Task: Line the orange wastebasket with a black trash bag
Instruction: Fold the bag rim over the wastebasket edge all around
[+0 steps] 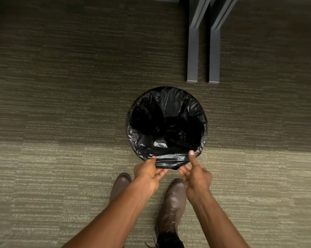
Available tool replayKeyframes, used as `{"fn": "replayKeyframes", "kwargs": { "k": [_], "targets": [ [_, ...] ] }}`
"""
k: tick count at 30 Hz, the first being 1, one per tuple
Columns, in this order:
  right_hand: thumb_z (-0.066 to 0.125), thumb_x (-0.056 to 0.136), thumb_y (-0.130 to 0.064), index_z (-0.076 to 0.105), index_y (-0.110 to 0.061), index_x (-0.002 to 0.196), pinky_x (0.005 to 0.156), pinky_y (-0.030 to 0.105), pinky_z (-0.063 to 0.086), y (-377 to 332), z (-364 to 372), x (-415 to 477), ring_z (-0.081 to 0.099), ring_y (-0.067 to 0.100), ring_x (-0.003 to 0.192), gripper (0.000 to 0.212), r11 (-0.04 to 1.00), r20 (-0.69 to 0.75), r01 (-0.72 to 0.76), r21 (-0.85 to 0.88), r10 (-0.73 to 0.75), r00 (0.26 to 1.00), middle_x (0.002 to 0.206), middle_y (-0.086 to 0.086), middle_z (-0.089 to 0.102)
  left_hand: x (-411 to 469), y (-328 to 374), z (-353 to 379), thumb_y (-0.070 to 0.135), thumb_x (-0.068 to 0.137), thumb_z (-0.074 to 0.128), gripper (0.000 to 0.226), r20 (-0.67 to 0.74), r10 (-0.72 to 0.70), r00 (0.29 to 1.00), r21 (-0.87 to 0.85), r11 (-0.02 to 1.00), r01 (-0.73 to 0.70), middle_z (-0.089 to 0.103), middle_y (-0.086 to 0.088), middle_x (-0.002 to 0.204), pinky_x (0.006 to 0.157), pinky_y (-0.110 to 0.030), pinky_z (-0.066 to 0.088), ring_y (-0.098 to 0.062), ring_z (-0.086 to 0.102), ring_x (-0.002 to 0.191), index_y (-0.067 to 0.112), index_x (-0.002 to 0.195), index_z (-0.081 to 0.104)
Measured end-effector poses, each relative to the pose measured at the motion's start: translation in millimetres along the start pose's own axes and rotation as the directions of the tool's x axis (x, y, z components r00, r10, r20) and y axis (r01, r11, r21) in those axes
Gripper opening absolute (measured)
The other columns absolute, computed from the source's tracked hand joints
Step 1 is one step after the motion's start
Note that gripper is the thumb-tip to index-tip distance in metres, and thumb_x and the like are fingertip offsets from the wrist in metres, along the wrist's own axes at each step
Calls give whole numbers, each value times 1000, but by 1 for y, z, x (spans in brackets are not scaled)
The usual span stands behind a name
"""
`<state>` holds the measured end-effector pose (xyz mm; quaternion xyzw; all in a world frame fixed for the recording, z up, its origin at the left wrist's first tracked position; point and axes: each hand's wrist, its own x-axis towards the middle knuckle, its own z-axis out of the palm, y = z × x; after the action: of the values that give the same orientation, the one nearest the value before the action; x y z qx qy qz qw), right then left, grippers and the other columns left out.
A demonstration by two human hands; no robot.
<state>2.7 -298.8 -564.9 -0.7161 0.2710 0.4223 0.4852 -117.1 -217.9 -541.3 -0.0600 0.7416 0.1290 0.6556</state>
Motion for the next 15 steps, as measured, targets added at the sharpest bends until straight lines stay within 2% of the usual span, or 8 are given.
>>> {"fn": "replayKeyframes", "kwargs": {
  "k": [2,4,7,10,11,12,14,15],
  "targets": [
    [91,85,-18,62,-9,102,62,30,67,3,9,-3,71,18,64,34,1000,33,-1,15,0,999,84,10,71,4,1,2,0,104,63,23,-29,29,999,-33,999,-30,66,-28,120,101,-53,63,-33,70,99,-1,127,68],
    [84,88,1,61,-11,105,57,27,64,2,16,0,66,9,53,31,1000,29,-10,27,10,1000,85,8,69,8,1,1,-7,102,61,24,-38,43,998,-42,998,-45,68,-26,124,103,-50,62,-31,66,97,-6,125,67],
    [69,90,18,59,1,133,66,34,59,-1,17,3,61,17,69,48,1000,20,-28,13,28,999,99,16,75,8,1,0,-12,99,59,29,-29,62,998,-62,996,-64,69,-24,123,95,-44,60,-30,63,99,-10,126,67],
    [72,92,9,61,2,137,86,42,64,-3,9,6,70,28,97,46,1000,64,-23,-4,23,998,131,32,72,8,1,-6,-8,99,62,19,-18,80,997,-40,996,-81,71,-23,128,101,-43,62,-31,70,107,-4,115,71],
    [77,92,-1,65,0,133,89,42,64,-6,5,8,73,30,106,43,1000,77,-17,-19,18,997,130,29,72,9,1,-8,-2,100,65,11,-11,79,997,-16,997,-79,70,-22,129,105,-46,61,-35,72,113,2,108,72],
    [82,91,-12,68,-2,131,87,42,65,-9,2,9,74,30,105,44,1000,81,-1,-29,4,997,122,22,74,7,2,-9,8,100,70,3,-7,76,997,15,997,-76,69,-20,127,105,-47,62,-37,72,115,11,101,71],
    [85,91,-23,65,2,136,75,38,60,-16,-3,15,67,20,87,55,997,80,72,6,-73,994,98,8,67,10,7,-14,37,94,80,22,-49,123,991,144,983,-115,69,-13,112,94,-45,66,-35,74,105,21,92,66],
    [85,91,-24,63,4,137,71,36,57,-20,-4,20,61,17,78,58,993,84,115,30,-117,990,90,5,61,12,9,-16,48,89,83,34,-86,179,980,207,966,-158,69,-11,102,84,-41,67,-33,75,96,20,92,66]
  ]
}}
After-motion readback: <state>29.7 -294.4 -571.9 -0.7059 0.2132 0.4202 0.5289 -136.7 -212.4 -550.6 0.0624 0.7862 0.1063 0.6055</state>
